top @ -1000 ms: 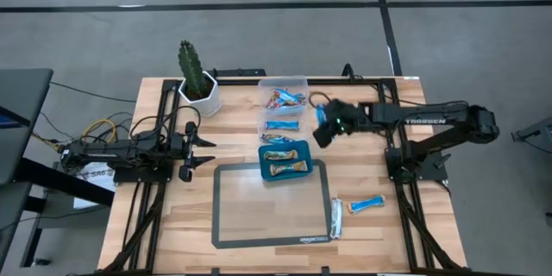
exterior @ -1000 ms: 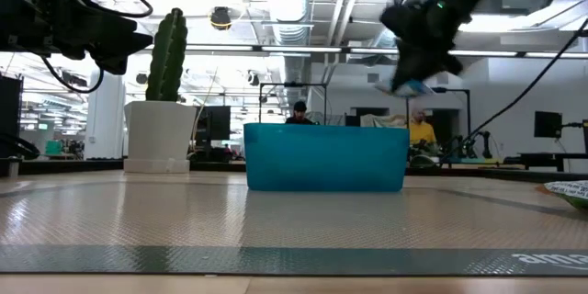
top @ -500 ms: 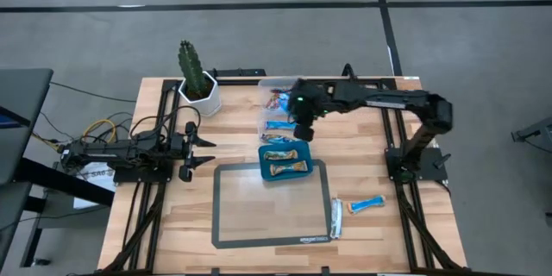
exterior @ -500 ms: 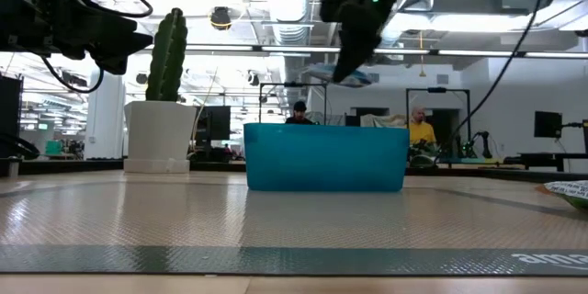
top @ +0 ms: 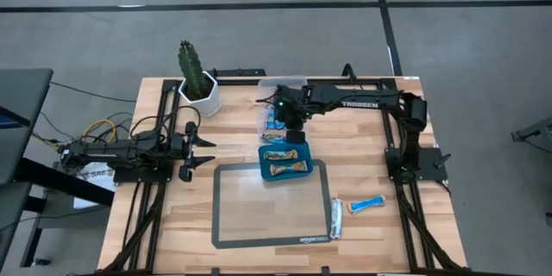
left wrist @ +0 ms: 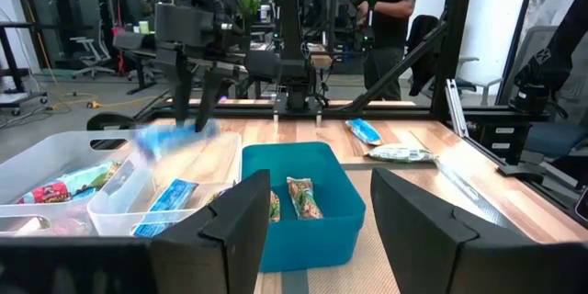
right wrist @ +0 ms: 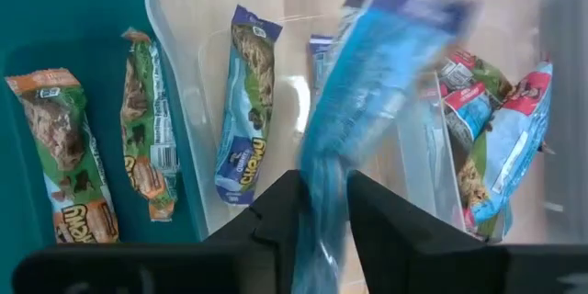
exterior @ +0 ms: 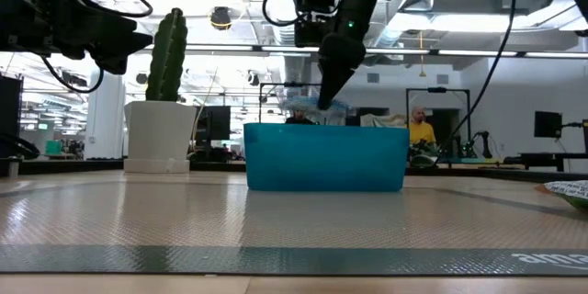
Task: Pick and place Granola Bars by type
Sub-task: Put the blue granola bar into the bottom transparent bin, then put the yellow granola bar into the top transparent bin
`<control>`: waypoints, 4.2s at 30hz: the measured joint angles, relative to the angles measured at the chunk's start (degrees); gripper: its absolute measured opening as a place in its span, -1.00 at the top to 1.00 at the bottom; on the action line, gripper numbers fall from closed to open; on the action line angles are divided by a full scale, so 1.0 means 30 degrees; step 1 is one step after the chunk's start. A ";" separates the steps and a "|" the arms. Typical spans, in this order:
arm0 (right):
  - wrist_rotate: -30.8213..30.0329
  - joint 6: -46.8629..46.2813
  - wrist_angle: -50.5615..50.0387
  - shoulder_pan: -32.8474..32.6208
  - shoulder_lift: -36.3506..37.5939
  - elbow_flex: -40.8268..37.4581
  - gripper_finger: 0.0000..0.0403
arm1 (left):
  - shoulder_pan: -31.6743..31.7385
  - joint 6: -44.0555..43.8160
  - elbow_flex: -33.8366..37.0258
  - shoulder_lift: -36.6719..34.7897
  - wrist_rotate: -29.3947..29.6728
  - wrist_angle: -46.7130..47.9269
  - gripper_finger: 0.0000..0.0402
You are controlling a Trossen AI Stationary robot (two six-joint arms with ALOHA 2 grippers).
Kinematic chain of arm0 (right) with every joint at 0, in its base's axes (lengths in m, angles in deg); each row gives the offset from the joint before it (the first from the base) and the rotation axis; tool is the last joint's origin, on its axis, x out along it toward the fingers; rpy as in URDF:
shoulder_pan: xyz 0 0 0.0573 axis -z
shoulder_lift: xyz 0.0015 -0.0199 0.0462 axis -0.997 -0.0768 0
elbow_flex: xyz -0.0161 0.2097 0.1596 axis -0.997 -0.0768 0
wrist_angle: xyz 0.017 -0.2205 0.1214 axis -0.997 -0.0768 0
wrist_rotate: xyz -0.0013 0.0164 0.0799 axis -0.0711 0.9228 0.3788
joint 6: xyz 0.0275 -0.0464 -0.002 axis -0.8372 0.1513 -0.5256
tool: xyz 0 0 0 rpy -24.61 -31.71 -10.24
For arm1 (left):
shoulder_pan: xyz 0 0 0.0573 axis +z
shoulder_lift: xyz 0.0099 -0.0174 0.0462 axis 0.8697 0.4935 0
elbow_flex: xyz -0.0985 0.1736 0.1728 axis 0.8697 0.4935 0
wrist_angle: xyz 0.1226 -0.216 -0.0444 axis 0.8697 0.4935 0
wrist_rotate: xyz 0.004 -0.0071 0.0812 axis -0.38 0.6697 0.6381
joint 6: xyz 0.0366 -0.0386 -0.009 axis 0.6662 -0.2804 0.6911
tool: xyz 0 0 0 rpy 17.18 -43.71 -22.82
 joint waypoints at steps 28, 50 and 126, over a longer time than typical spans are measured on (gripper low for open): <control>0.1092 -1.1163 -0.2965 -0.0541 0.8955 -0.7581 0.07 | -0.0003 0.0000 -0.0006 0.0004 0.0000 0.0007 0.09; 0.4736 -1.8428 -0.5428 -1.0191 1.5743 -1.6160 0.05 | 0.0000 0.0000 -0.0002 0.0007 0.0014 0.0004 0.09; 0.0277 -1.6763 0.3801 -1.8116 0.7117 -1.6045 0.59 | 0.0000 0.0000 -0.0002 0.0003 -0.0015 0.0000 0.09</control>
